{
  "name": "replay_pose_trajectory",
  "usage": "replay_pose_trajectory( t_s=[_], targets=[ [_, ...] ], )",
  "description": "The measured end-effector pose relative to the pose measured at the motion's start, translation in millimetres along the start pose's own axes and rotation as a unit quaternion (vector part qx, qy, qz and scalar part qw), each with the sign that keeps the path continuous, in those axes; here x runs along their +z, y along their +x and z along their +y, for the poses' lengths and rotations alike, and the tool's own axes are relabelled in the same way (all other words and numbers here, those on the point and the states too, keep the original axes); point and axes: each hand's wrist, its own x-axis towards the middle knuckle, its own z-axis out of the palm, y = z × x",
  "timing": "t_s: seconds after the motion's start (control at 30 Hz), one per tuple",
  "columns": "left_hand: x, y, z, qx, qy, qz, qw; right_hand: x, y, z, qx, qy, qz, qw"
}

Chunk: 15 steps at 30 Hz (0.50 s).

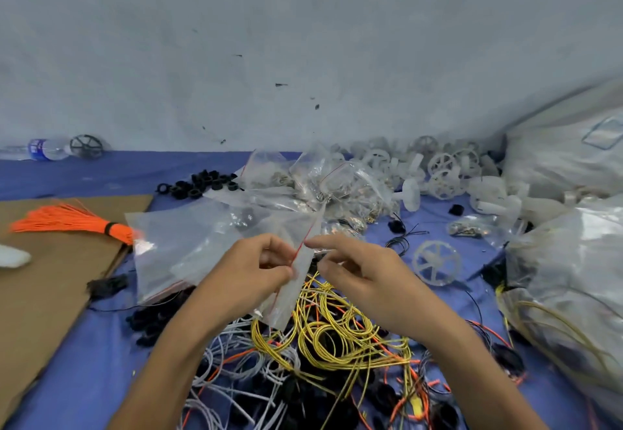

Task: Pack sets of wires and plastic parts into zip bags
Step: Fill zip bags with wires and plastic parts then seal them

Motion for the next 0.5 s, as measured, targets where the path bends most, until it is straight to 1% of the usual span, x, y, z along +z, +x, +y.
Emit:
replay_pose_trajectory(
  t_s=[0.1, 0.2, 0.3, 0.37, 0.43, 0.5],
  targets=[
    [2, -2, 1, 0.001, 0.003, -0.027, 1.000, 2, 0, 7, 0.010, -0.063, -0.016, 0.998],
    [4, -3, 0, 0.003, 0.017, -0.055, 0.998, 5, 1, 9, 0.017, -0.102, -0.019, 0.994],
    [4, -5, 0, 0.017, 0.044, -0.114, 0.992, 10, 3, 8, 0.008, -0.134, 0.002, 0.991],
    [6, -6, 0, 0.025, 0.044, -0.151, 0.987, 13, 4, 7, 0.014, -0.138, 0.030, 0.990],
    [8, -7, 1, 0.031, 0.046, -0.150, 0.987, 14, 5, 8, 0.029, -0.138, 0.060, 0.988],
    [9, -6, 1, 0.035, 0.052, -0.109, 0.992, 13, 5, 8, 0.046, -0.141, 0.078, 0.986]
  ],
)
